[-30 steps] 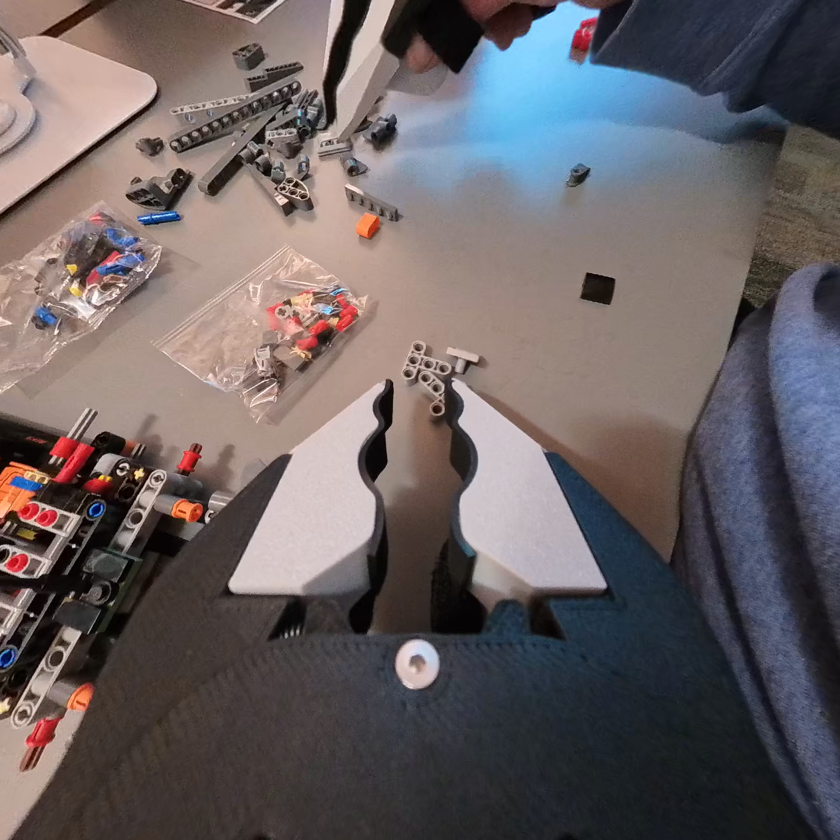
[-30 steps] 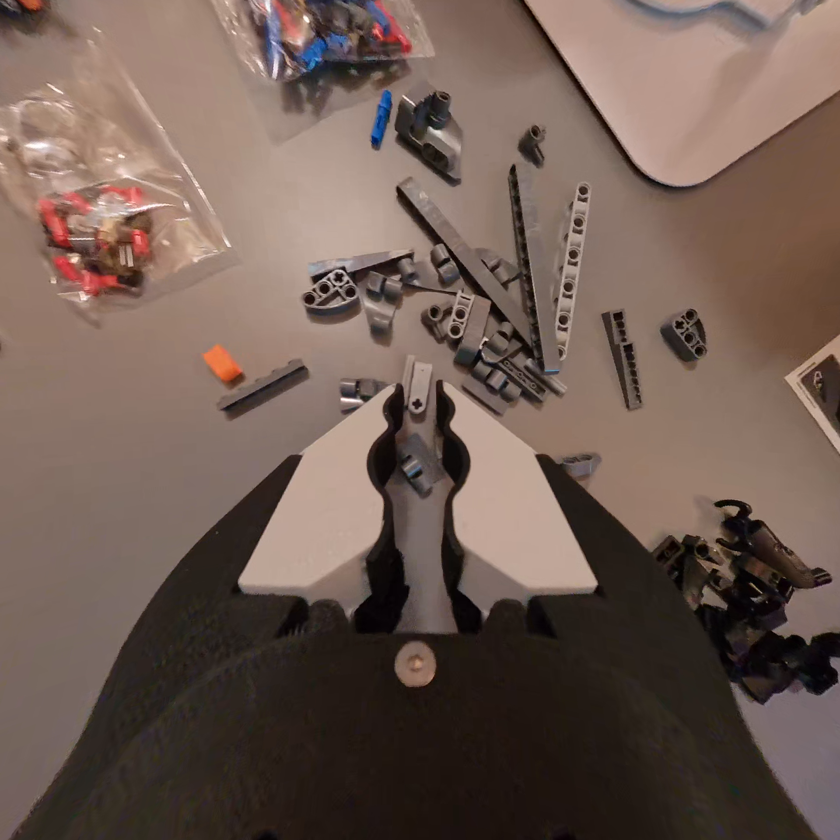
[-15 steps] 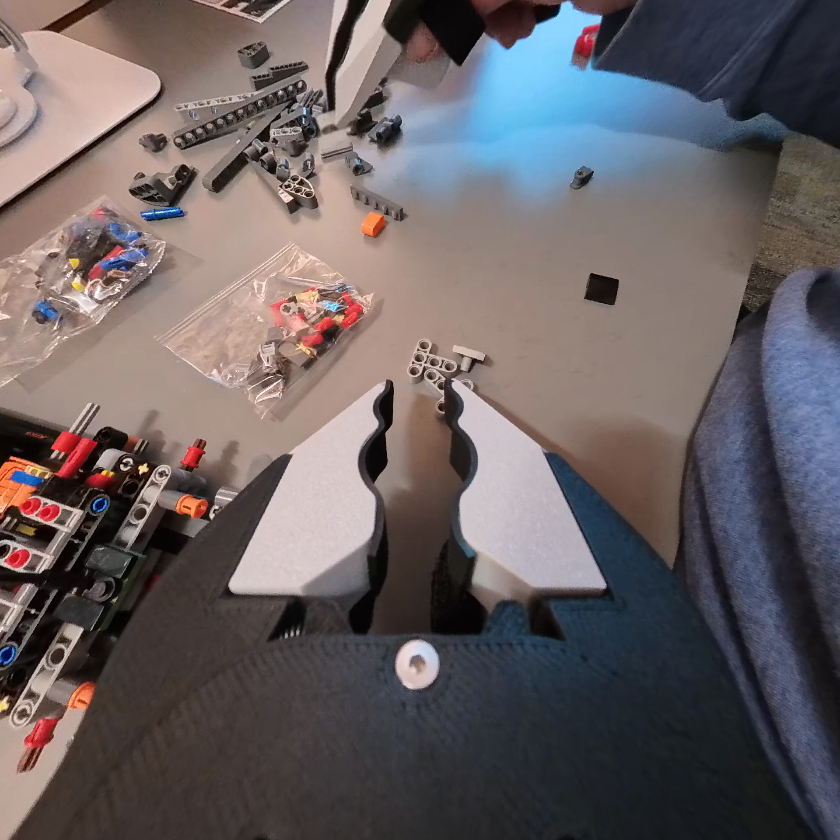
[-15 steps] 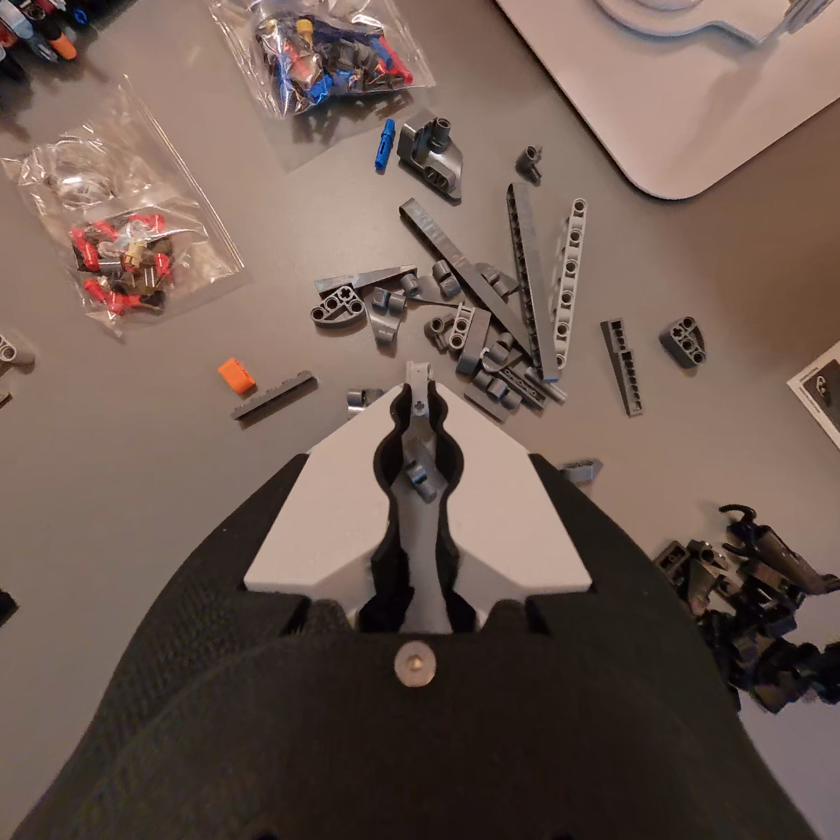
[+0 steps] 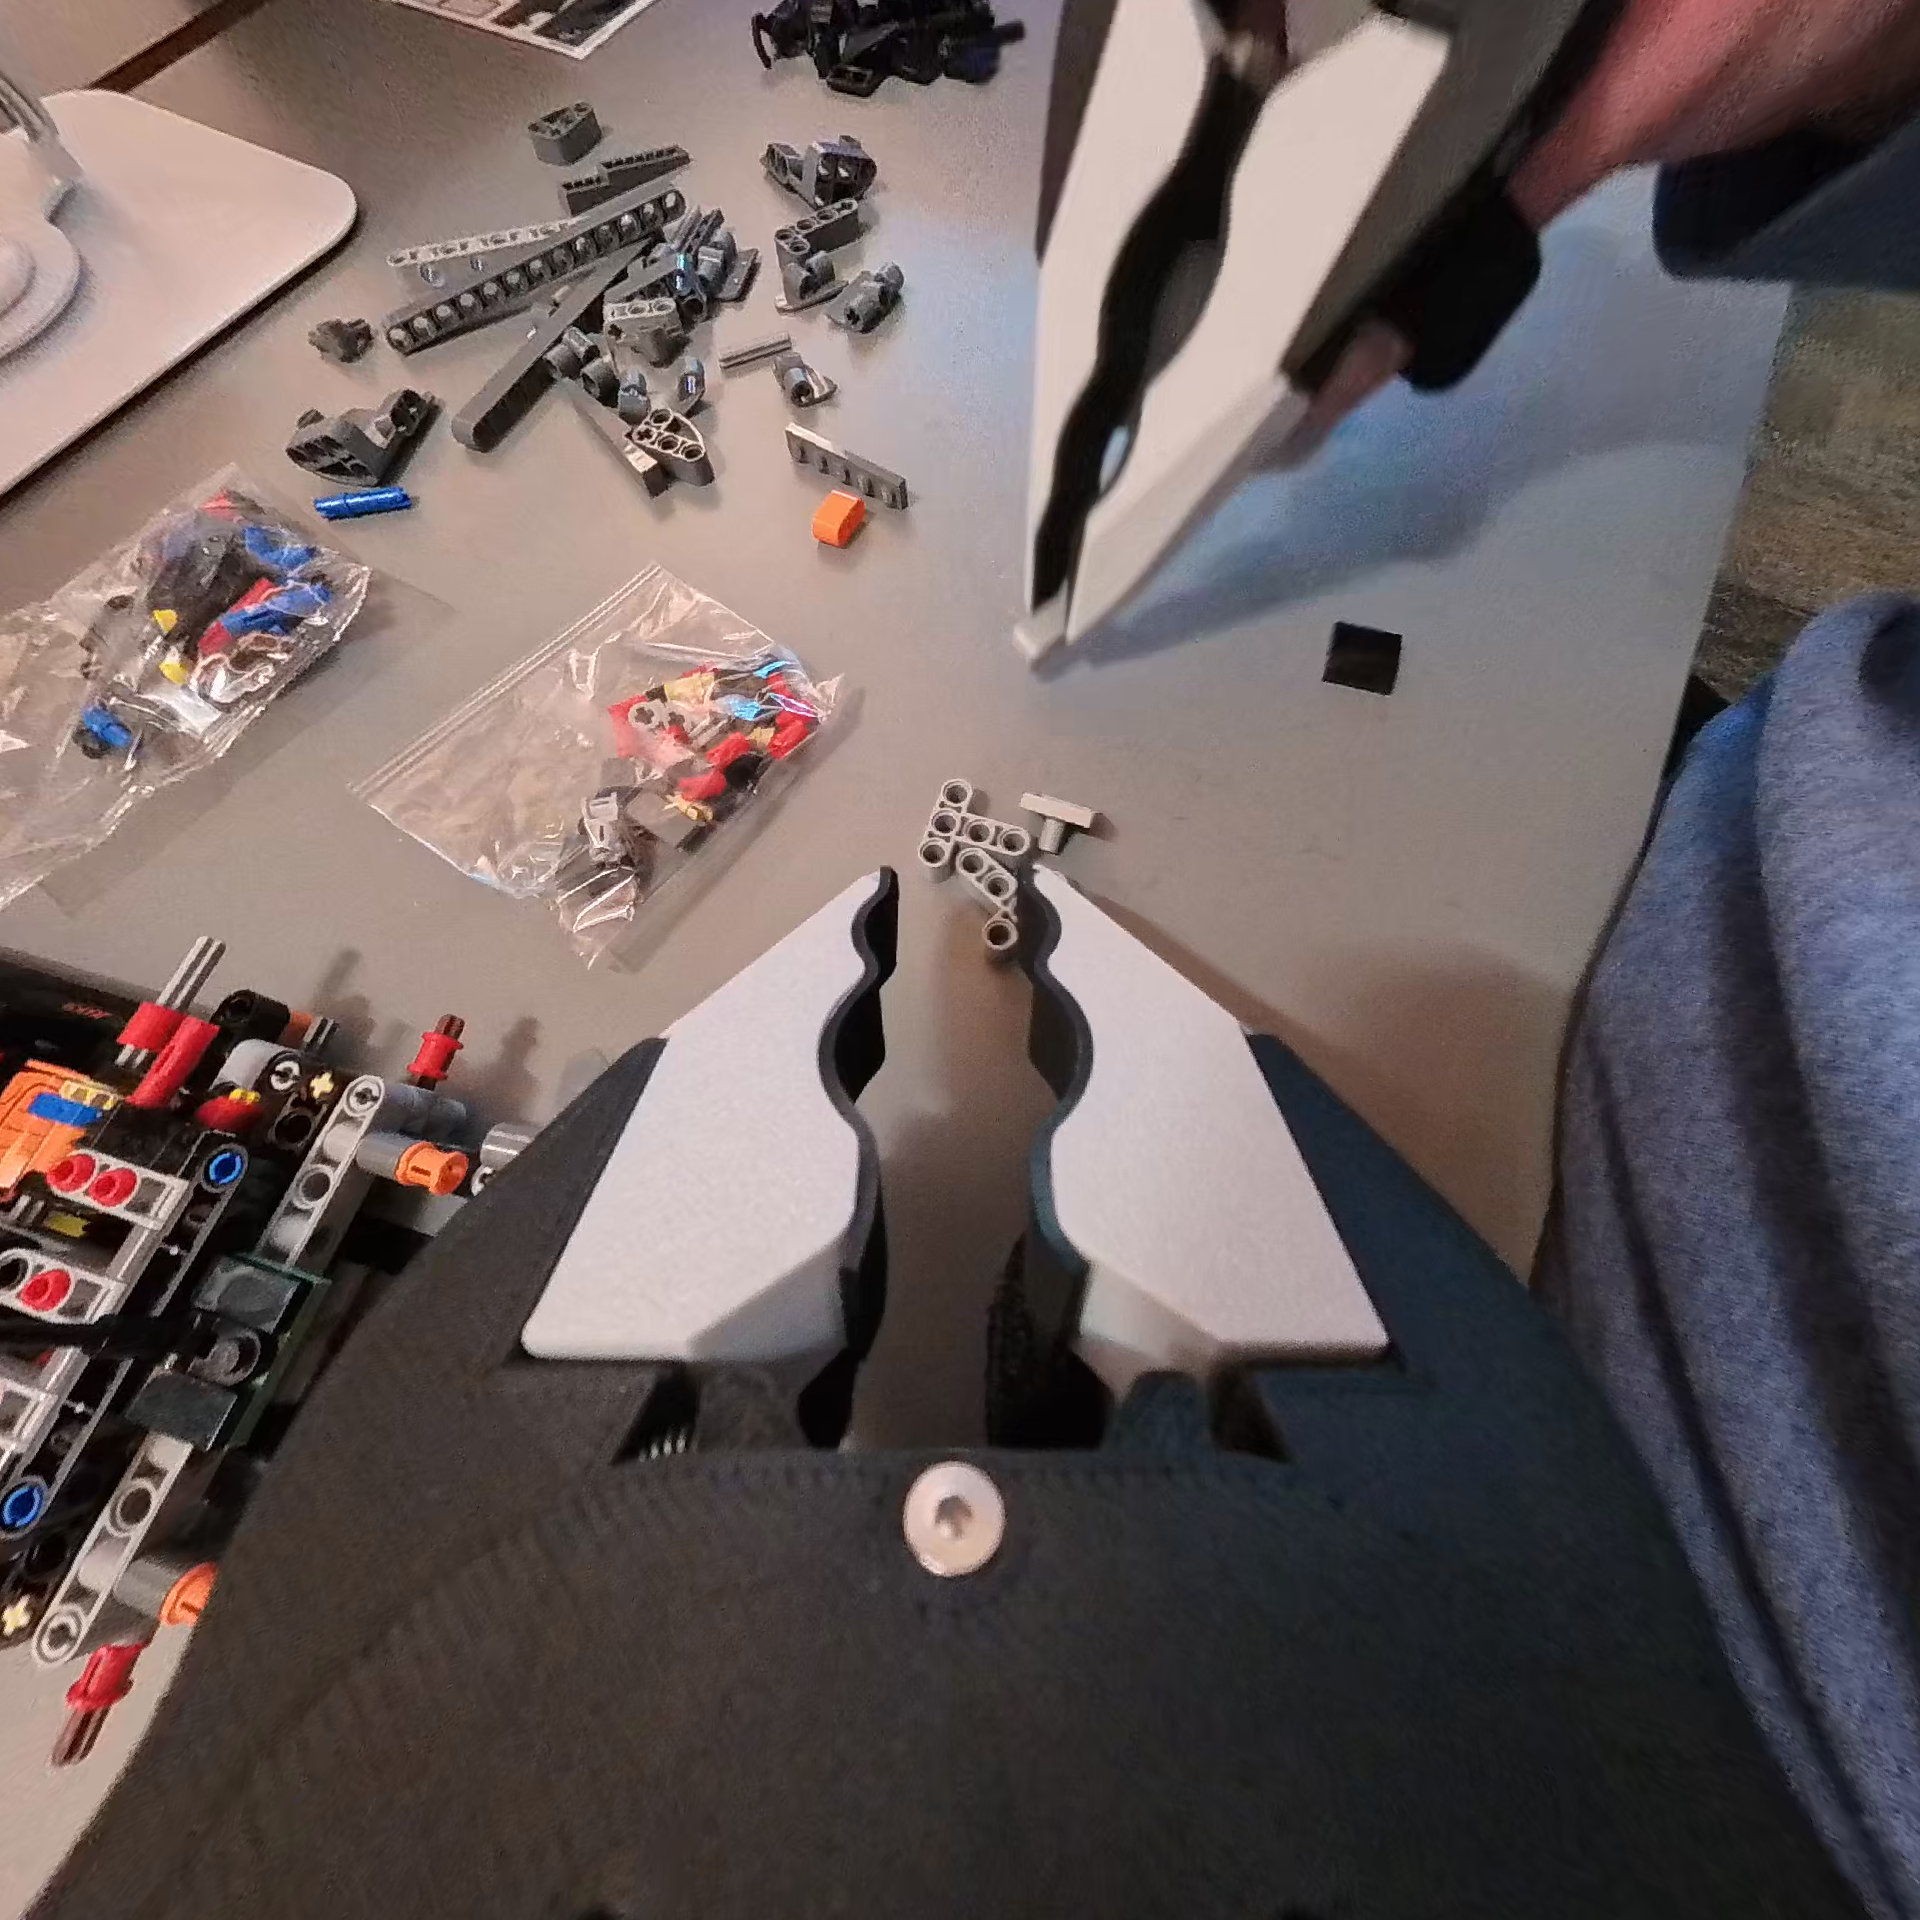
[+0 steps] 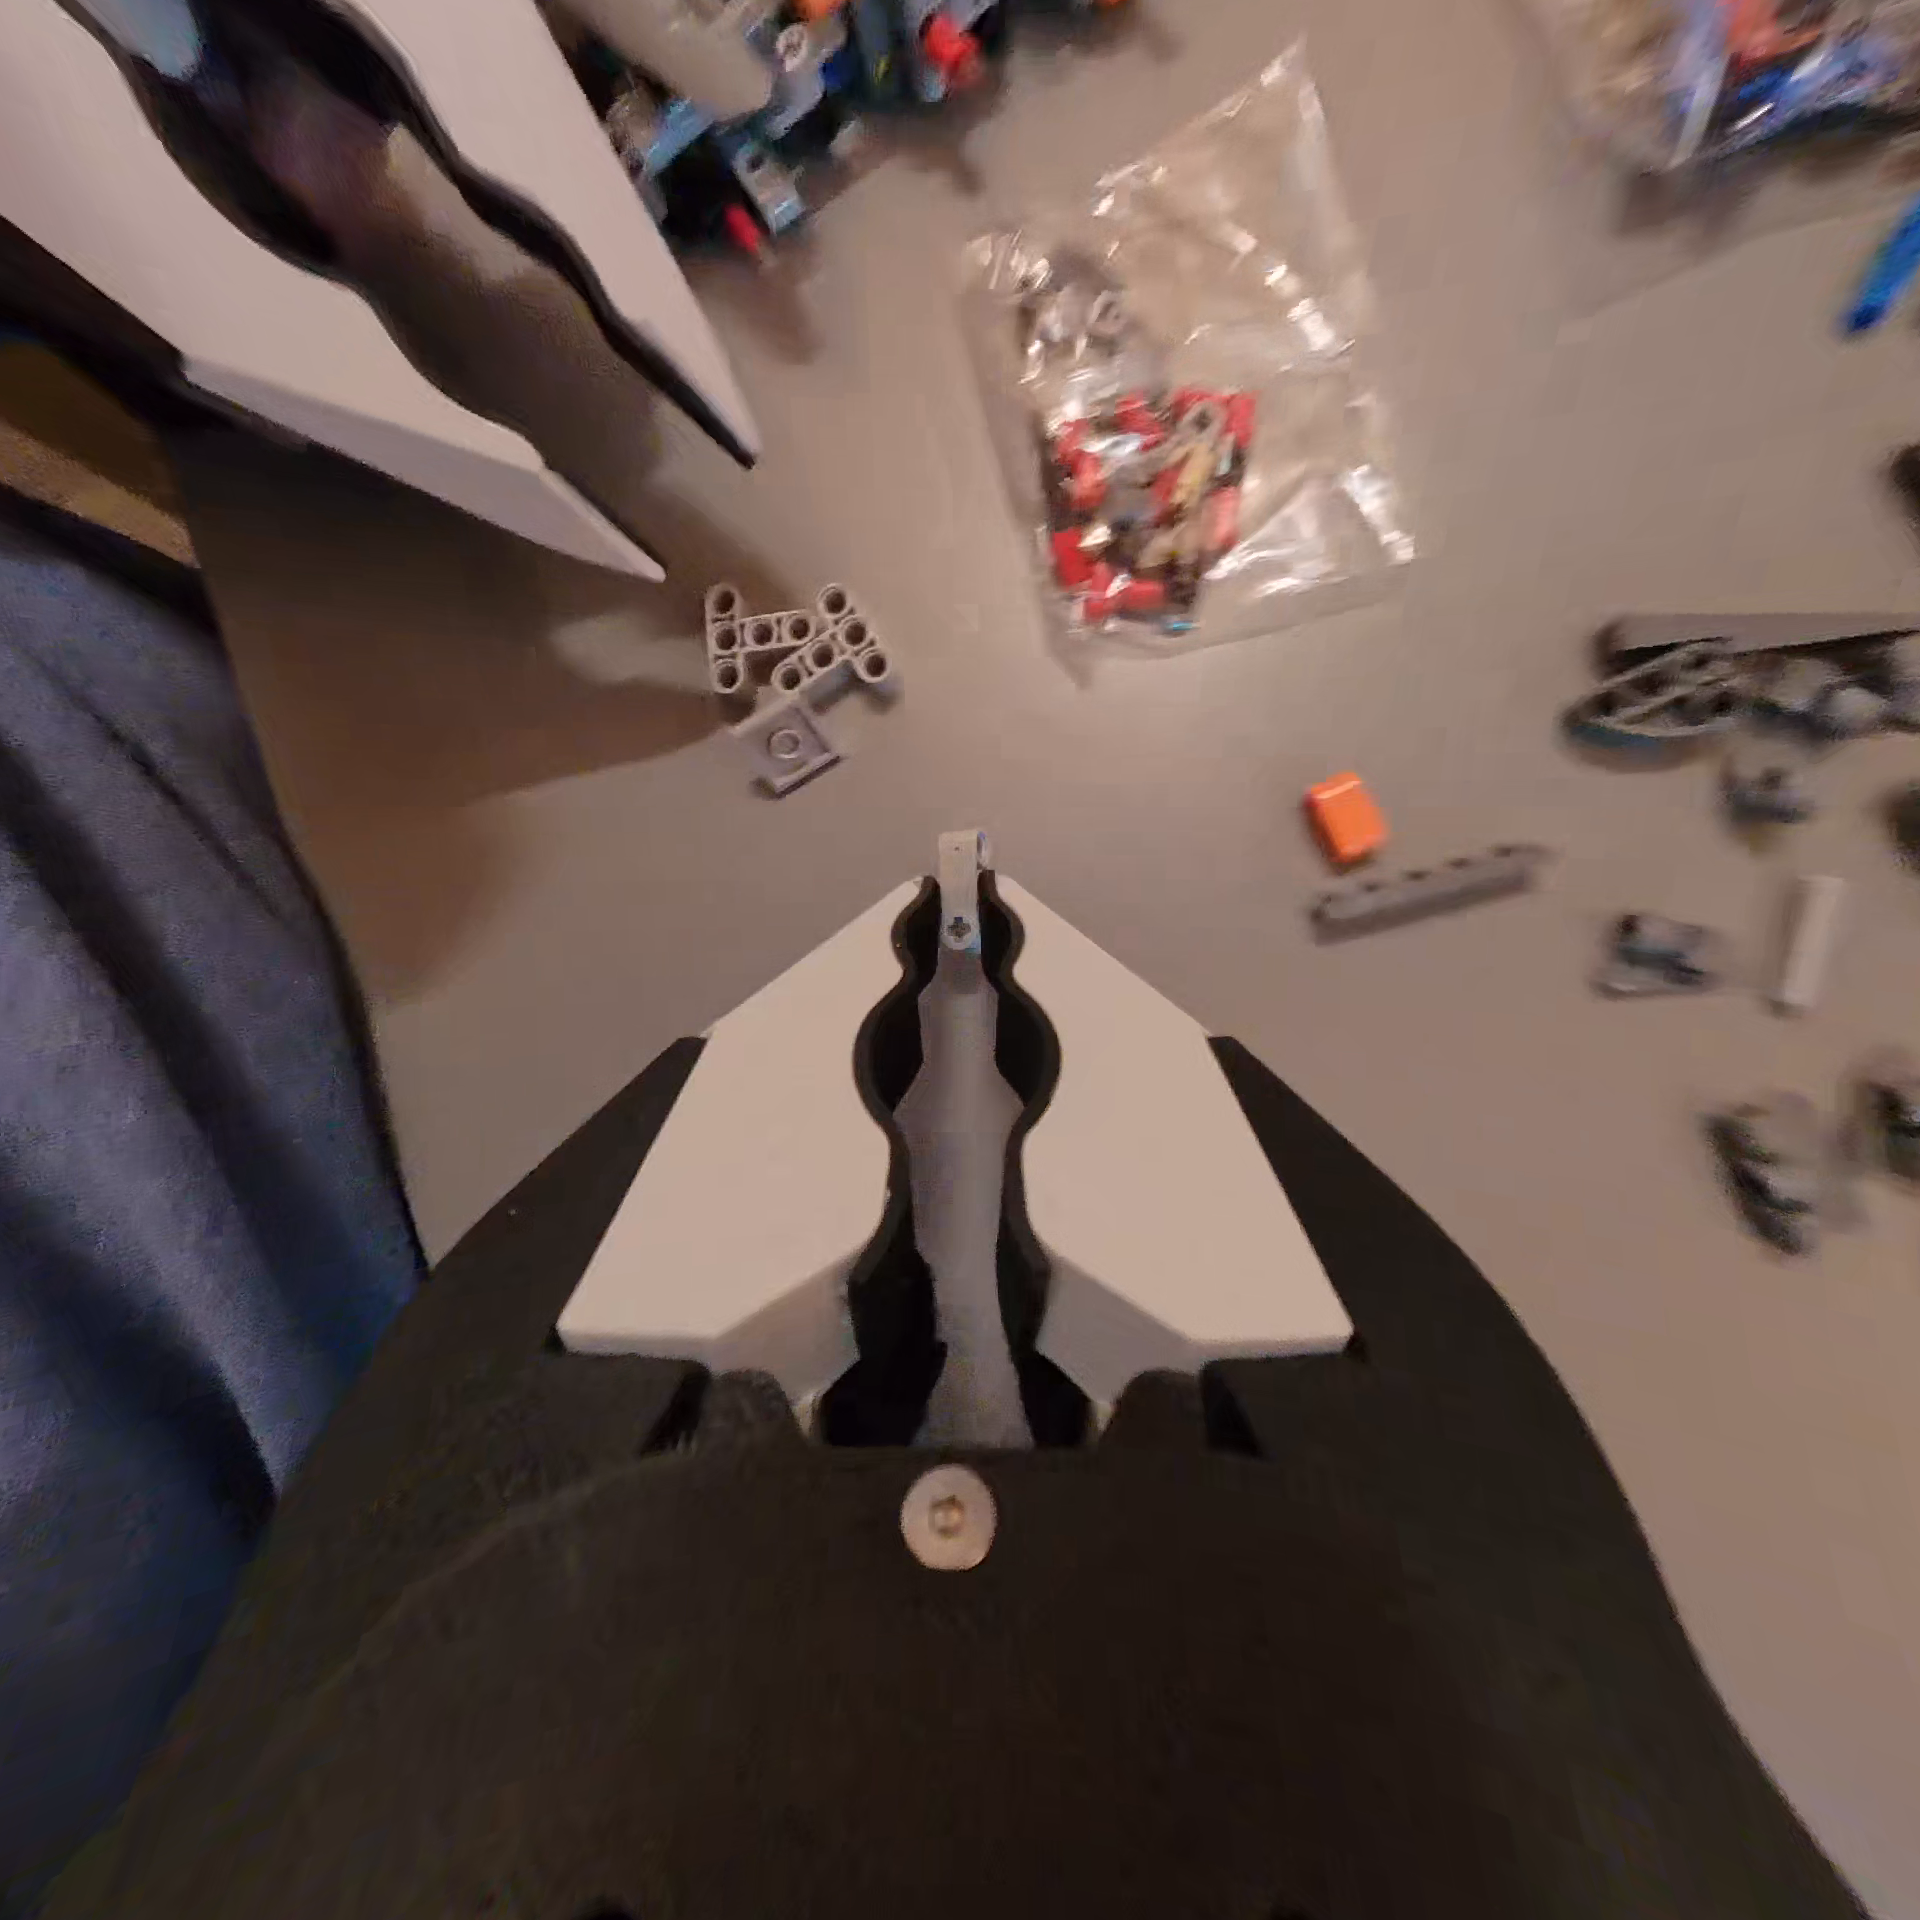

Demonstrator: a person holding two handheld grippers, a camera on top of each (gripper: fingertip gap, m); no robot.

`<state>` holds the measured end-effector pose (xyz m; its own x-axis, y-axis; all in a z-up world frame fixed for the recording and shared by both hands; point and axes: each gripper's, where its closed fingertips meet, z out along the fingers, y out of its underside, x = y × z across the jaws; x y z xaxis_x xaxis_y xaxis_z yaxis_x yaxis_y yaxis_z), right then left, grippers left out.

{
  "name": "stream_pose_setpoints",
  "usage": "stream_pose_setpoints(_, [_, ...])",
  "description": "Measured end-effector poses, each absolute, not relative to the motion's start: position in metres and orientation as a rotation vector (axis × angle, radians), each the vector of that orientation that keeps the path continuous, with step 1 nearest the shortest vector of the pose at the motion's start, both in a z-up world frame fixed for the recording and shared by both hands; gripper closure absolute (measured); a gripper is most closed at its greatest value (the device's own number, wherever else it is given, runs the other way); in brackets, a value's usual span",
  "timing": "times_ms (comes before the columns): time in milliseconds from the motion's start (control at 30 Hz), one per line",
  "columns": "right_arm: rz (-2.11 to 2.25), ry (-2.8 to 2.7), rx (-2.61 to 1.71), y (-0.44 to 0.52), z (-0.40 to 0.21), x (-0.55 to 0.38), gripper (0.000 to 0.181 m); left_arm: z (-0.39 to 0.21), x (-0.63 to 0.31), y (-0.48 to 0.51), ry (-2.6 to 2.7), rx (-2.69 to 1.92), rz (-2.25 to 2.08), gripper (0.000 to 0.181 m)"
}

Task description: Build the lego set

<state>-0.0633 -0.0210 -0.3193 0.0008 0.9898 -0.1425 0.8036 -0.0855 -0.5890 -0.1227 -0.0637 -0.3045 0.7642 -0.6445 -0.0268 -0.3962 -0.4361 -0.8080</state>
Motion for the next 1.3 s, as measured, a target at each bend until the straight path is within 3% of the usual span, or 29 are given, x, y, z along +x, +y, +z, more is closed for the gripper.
stream_pose_setpoints(133, [0.791,-1.846,-1.956,-0.039,-0.33,-0.081,0.174,-0.302,-0.123,-0.065,0.782,-2.075,-0.35,0.161])
stream_pose_setpoints(233, [0.763,-1.872,-1.924,-0.045,-0.328,-0.089,0.158,-0.301,-0.124,-0.066,0.782,-2.072,-0.345,0.161])
stream_pose_setpoints(500, [0.57,-1.629,-1.932,0.056,-0.295,-0.057,0.167,-0.3,-0.123,-0.066,0.782,-2.063,-0.358,0.161])
stream_pose_setpoints(733, [0.42,-1.588,-2.007,0.122,-0.325,-0.049,0.171,-0.301,-0.125,-0.063,0.771,-2.073,-0.345,0.161])
stream_pose_setpoints(1100, [0.479,-1.572,-2.009,0.123,-0.319,-0.055,0.18,-0.305,-0.127,-0.062,0.762,-2.082,-0.36,0.161])
stream_pose_setpoints(1300, [0.664,-1.648,-1.959,0.052,-0.291,-0.057,0.18,-0.304,-0.126,-0.062,0.764,-2.078,-0.369,0.161])
